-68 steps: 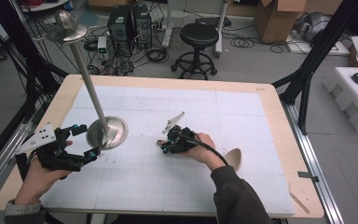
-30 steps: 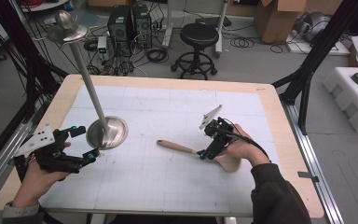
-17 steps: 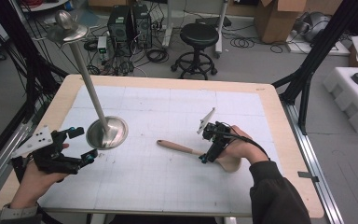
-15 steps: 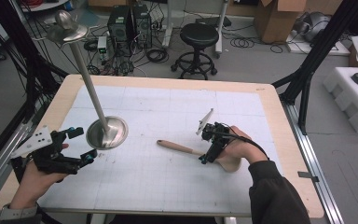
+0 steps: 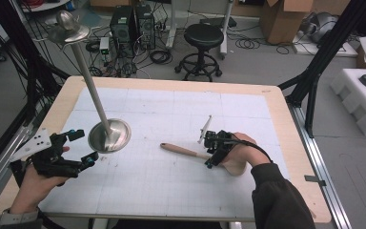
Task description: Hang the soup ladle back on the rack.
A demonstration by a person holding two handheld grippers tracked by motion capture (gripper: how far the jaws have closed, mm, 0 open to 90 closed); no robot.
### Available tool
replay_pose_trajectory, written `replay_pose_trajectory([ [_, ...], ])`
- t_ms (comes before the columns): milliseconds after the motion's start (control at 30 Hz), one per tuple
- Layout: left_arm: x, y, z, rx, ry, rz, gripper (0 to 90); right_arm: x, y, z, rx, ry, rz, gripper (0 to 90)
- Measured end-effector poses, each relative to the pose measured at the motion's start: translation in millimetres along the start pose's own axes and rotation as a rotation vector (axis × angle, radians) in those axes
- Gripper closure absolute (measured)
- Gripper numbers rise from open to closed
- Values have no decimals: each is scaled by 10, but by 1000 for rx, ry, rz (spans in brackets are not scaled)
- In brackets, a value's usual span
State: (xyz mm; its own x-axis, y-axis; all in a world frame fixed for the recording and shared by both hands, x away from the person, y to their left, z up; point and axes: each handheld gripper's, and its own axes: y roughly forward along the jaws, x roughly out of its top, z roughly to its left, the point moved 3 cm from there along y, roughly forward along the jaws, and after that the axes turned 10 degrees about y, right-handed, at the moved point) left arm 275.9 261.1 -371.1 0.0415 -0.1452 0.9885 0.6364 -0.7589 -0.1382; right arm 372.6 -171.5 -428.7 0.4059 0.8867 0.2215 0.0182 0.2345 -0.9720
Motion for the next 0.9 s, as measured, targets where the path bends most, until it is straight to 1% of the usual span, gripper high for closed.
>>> replay_pose_trajectory([
  [67, -1, -10, 6, 0, -2, -4, 34, 2, 7, -3, -9, 0, 3, 527],
  [167, 8, -19, 5, -1, 4, -7, 34, -2, 16, -9, -2, 10, 13, 568],
  [267, 1, -20, 8, 1, 3, -4, 34, -17, 34, -11, -1, 18, 38, 585],
  [400, -13, -13, 11, 1, -2, -1, 34, -43, 48, -13, -19, 14, 70, 601],
  [500, -15, -8, 9, 3, 0, 1, 34, -48, 54, -15, -23, 18, 81, 639],
  [567, -13, -9, 8, 3, 4, 5, 34, -46, 63, -13, -18, 11, 87, 654],
  [633, -11, -8, 4, 3, 7, 8, 34, -39, 72, -5, -33, 10, 94, 678],
  [667, -11, -8, 4, 3, 7, 7, 34, -37, 74, 0, -32, 14, 98, 690],
  [800, -16, -7, 5, 5, 4, 8, 34, -31, 76, -10, -53, 11, 97, 731],
  [900, -17, -4, 2, 3, 5, 10, 34, -27, 81, 3, -58, 27, 97, 761],
])
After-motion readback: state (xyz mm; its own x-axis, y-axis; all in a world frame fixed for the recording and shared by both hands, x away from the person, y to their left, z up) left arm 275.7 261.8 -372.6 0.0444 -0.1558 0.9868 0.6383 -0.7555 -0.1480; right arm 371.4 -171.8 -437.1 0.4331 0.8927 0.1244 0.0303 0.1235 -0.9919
